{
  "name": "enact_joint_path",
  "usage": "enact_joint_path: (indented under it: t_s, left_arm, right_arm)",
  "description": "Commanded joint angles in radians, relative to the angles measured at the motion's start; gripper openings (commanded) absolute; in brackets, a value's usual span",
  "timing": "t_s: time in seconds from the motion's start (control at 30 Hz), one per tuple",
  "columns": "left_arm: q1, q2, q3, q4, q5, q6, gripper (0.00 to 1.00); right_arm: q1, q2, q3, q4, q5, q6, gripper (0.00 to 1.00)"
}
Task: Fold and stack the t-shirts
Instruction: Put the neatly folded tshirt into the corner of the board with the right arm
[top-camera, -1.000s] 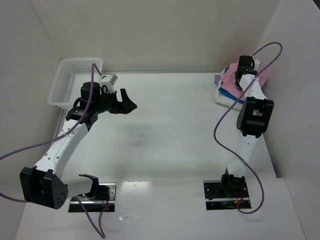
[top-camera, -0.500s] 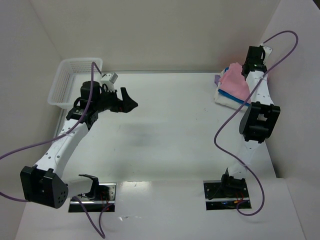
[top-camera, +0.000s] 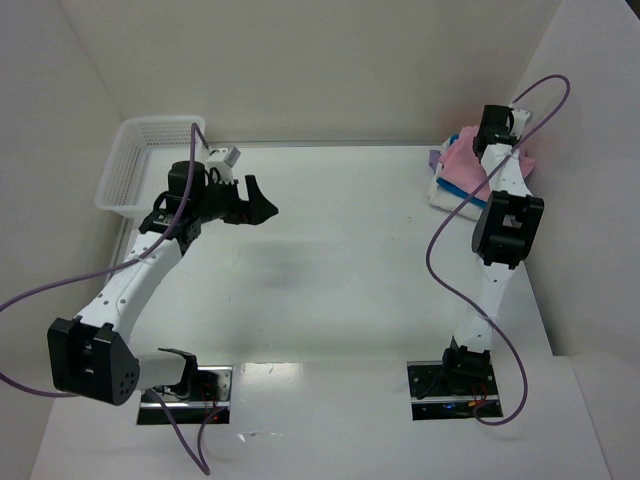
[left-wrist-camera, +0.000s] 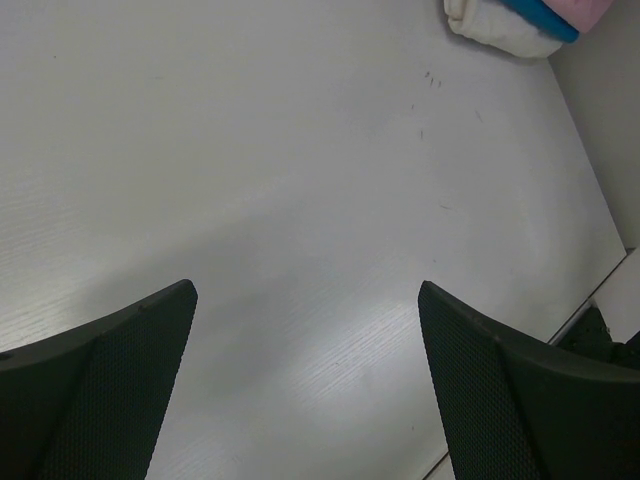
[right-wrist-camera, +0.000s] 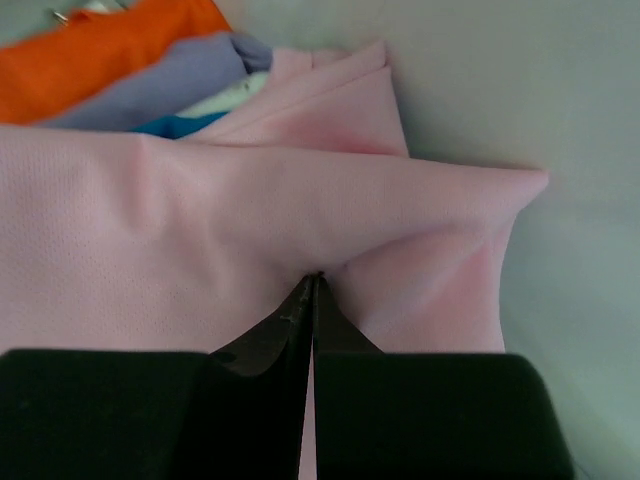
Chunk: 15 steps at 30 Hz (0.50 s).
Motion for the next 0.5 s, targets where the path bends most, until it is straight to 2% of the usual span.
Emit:
enact_joint_path:
  t_s: [0.0,0.2,0.3,0.33,0.4,0.47]
  left_arm:
    - [0.007,0.03,0.052,0.034,0.021,0.01,0.99]
    - [0.007,0.045,0.061,0.028,0.032,0.01,0.99]
    - [0.007,0.031,0.049,0.048,0.045,-0.005,0.99]
    - [0.007,0.02,0.049,0.053,0.05,-0.009,0.99]
    - [0.007,0.008,0.049,0.059,0.051,-0.014,0.99]
    - [0.007,-0.004,0.055,0.059,0.051,0.0,0.99]
  right_arm:
    - [-0.014,0.014,0.028,0.008,0.084,-0.02,0.05]
    - [-0.014,0.049,0.047,0.017,0.052,-0.02,0.06]
    - [-0.014,-0.013,0.043,0.006,-0.007,-0.007,0.08]
    - [-0.01,-0.059,0.034,0.006,-0.023,-0.002,0.13]
    - [0.014,-0.163,-0.006,0.006,-0.097,-0.002,0.34]
    - [0.026,-0.297,-0.069,0.046,-0.185,0.003,0.72]
